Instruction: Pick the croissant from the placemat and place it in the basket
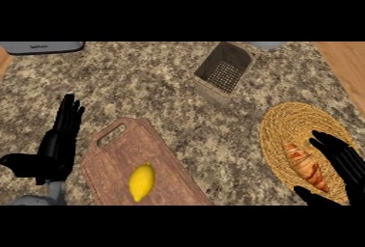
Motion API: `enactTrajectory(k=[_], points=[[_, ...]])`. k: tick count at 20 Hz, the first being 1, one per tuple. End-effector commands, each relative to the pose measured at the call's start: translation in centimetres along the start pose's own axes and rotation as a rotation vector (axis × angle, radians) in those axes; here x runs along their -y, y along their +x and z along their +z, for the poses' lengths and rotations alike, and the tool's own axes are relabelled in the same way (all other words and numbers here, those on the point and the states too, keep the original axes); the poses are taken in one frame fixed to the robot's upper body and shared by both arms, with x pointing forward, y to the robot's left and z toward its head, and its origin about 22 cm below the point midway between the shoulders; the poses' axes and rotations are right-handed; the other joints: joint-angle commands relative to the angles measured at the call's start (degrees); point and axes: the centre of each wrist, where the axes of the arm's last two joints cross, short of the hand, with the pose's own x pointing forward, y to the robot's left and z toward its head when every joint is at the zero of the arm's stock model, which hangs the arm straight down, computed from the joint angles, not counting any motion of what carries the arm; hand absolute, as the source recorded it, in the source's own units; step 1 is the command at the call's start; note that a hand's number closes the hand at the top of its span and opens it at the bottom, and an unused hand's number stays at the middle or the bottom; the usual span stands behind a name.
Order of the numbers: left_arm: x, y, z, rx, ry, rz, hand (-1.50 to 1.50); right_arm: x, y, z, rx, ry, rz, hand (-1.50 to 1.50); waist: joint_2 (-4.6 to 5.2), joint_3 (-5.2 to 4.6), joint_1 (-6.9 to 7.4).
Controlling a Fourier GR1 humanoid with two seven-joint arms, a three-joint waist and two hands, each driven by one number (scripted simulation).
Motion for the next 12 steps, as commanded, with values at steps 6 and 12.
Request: enactTrajectory(k=[6, 12], points=[[-0.5, 0.1, 0.8, 0.015, 0.033, 0.002, 0.0, 6.4, 1.3, 2.7, -0.208, 0.159, 0.493, -1.5, 0.59, -0.54, -0.48], [1.0, 0.7, 0.6, 0.02, -0.032, 0.01, 0.0, 8.4, 9.4, 3.4, -0.309, 0.332, 0.49, -1.5, 1.23, -0.07, 1.57]])
